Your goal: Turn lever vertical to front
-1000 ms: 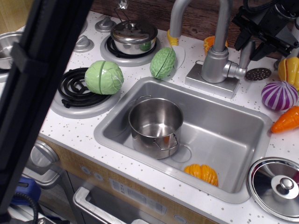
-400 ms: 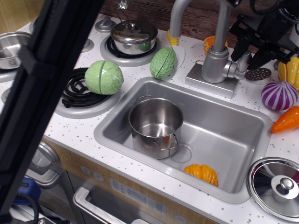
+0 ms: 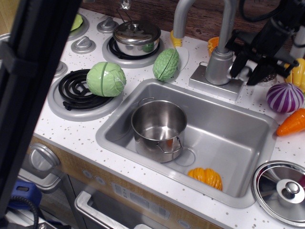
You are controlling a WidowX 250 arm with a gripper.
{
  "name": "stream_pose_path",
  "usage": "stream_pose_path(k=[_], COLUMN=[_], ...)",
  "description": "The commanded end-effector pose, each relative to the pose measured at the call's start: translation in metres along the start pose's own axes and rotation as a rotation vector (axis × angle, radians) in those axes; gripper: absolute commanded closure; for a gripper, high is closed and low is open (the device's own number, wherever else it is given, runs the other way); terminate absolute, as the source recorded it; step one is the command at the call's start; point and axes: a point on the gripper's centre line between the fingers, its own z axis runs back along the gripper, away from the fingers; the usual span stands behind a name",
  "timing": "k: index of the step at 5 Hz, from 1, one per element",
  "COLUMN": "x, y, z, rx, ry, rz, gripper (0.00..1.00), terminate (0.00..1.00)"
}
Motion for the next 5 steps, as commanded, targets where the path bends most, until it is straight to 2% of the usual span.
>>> stream_pose_path(k=[1,2,3,4,5], x=[-0.001,-0.003,-0.003,0.0,0.001], y=[0.006,0.004,0.004,0.005,0.007], z=[0.011,0.004,0.006,0.02,0.035], rx=[-0.026,-0.034,-0.03,0.001,0.03], ry=[-0.05,-0.064,-0.061,-0.037,-0.014], rz=[0.022,0.027,0.029,0.006,-0.007], gripper=[1.0,1.0,0.0,0.0,0.0], terminate=[0.0,0.0,0.0,0.0,1.0])
